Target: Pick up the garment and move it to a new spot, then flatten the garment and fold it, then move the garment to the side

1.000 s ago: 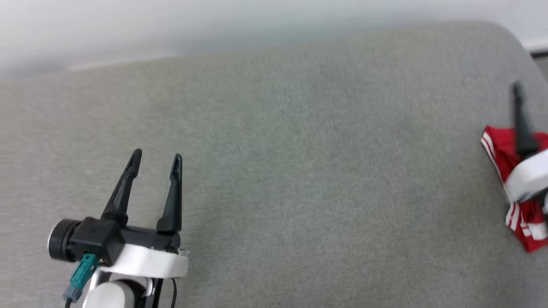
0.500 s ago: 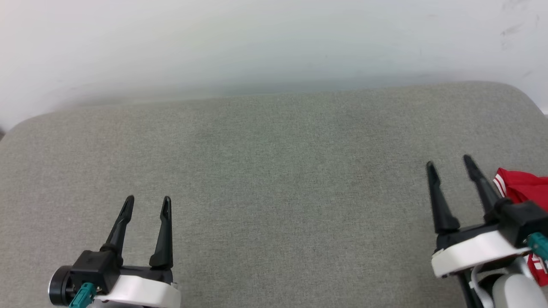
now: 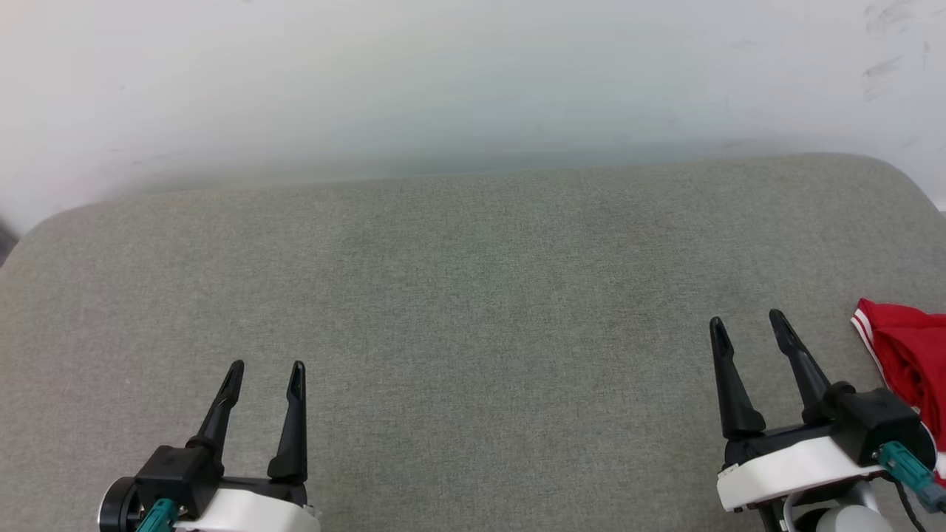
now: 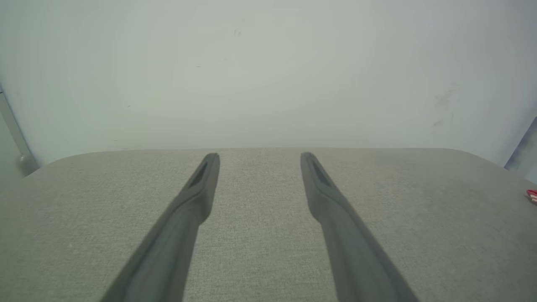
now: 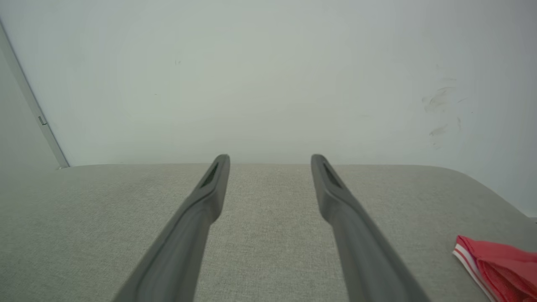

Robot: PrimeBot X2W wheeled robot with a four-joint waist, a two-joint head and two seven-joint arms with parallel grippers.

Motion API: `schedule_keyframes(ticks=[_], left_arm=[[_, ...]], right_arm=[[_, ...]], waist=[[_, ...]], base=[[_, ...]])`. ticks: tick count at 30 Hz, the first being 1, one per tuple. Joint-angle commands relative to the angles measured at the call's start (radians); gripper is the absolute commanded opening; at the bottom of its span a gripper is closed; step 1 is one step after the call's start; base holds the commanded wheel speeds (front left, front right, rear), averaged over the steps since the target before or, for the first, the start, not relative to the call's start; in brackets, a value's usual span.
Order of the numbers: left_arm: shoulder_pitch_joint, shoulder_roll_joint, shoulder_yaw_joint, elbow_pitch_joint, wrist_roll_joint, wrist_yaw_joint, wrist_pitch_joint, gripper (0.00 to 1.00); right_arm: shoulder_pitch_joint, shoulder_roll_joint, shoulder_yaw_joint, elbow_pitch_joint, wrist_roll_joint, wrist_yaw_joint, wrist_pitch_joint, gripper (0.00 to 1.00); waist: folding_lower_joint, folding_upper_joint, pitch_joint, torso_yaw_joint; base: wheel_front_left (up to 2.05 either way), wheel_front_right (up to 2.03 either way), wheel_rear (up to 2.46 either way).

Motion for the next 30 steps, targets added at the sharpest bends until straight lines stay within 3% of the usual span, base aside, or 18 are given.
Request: schedule_keyframes(ticks=[1,20,21,30], left_arm=[[0.011,-0.004,0.001,-0.003,0.003,-0.002,-0.002,1.0],[0.013,-0.011,0.004,-0.03,-0.001,-0.003,-0.002,1.0],[0.005,-0.01,0.002,-0.026,-0.004,-0.001,0.0,0.0],[0.004,-0.011,-0.001,0.01,-0.119,0.001,0.025,0.0]], right_arm=[[0.009,0.006,0.001,0.004,0.005,0.0,-0.007,1.0],[-0.009,0.007,0.042,0.034,0.029,0.0,-0.014,1.0],[-0.002,0.003,0.041,0.035,0.025,0.0,-0.014,0.0],[0.013,-0.003,0.038,0.06,0.142,0.0,0.004,0.0]], waist=[[0.0001,0.0,0.001,-0.001],[0.0001,0.0,-0.011,-0.015],[0.0001,0.0,-0.011,-0.015],[0.0001,0.0,-0.011,-0.014]], base=[[0.0,0.0,0.0],[0.0,0.0,0.0],[0.0,0.0,0.0],[0.0,0.0,0.0]])
